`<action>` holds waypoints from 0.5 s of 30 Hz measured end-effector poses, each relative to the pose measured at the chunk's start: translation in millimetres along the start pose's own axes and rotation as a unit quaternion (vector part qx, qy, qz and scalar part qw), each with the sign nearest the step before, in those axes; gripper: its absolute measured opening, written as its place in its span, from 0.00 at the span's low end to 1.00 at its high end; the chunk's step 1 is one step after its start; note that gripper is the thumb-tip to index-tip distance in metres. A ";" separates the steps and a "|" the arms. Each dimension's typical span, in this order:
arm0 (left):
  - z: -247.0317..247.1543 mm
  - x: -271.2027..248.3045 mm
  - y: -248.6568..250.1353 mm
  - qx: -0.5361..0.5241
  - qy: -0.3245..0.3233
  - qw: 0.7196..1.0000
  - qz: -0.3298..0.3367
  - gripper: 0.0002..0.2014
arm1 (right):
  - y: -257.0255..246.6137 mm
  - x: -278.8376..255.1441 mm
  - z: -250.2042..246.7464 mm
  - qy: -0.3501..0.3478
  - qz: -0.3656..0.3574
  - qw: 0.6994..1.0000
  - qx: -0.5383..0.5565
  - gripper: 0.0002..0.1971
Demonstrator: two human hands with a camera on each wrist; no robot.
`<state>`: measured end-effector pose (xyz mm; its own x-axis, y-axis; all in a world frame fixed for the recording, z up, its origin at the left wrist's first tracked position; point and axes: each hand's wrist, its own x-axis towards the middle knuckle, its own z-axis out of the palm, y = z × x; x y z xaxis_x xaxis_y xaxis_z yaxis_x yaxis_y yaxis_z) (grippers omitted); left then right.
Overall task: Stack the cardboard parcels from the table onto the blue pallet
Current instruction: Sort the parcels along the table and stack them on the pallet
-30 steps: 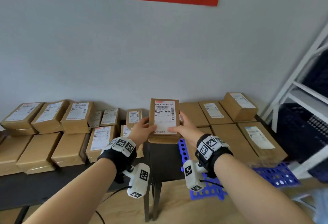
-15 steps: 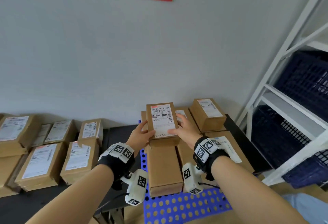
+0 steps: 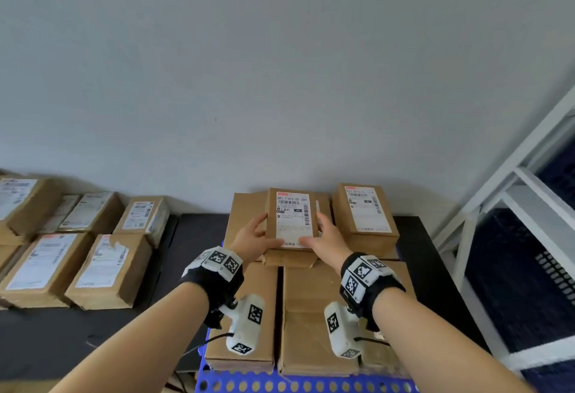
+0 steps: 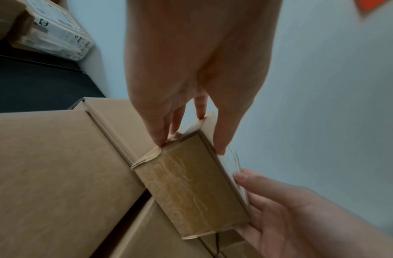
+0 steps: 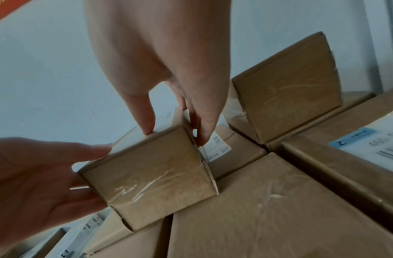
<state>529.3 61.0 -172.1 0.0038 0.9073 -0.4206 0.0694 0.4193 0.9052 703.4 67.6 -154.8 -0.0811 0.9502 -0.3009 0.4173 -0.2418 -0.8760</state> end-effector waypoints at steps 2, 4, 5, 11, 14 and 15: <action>3.0 8.2 -2.1 0.009 -0.003 1.000 -0.002 0.42 | 1.0 4.1 -2.2 0.001 -0.005 1.000 -0.015 0.37; 6.0 17.5 -2.9 0.008 -0.008 1.000 -0.002 0.43 | -0.5 6.7 -5.8 -0.001 -0.016 0.999 -0.039 0.35; 7.3 21.2 -2.6 0.010 -0.012 1.000 -0.002 0.43 | -2.1 6.9 -7.5 -0.004 -0.026 0.998 -0.056 0.33; 16.3 31.3 5.2 0.024 -0.021 0.999 0.017 0.39 | -7.5 7.5 -22.1 0.017 -0.079 0.984 -0.156 0.32; 20.2 38.0 7.2 0.036 -0.021 0.999 0.020 0.39 | -4.7 8.3 -34.9 0.041 -0.112 0.977 -0.176 0.30; 21.7 41.0 7.0 0.037 -0.024 0.999 0.019 0.40 | -2.9 8.8 -39.2 0.047 -0.119 0.974 -0.186 0.29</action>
<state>551.6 100.4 -184.4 0.0562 0.9189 -0.3904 0.1420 0.3797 0.9141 737.0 84.4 -140.2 -0.1410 0.9885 -0.0548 0.6975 0.0599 -0.7140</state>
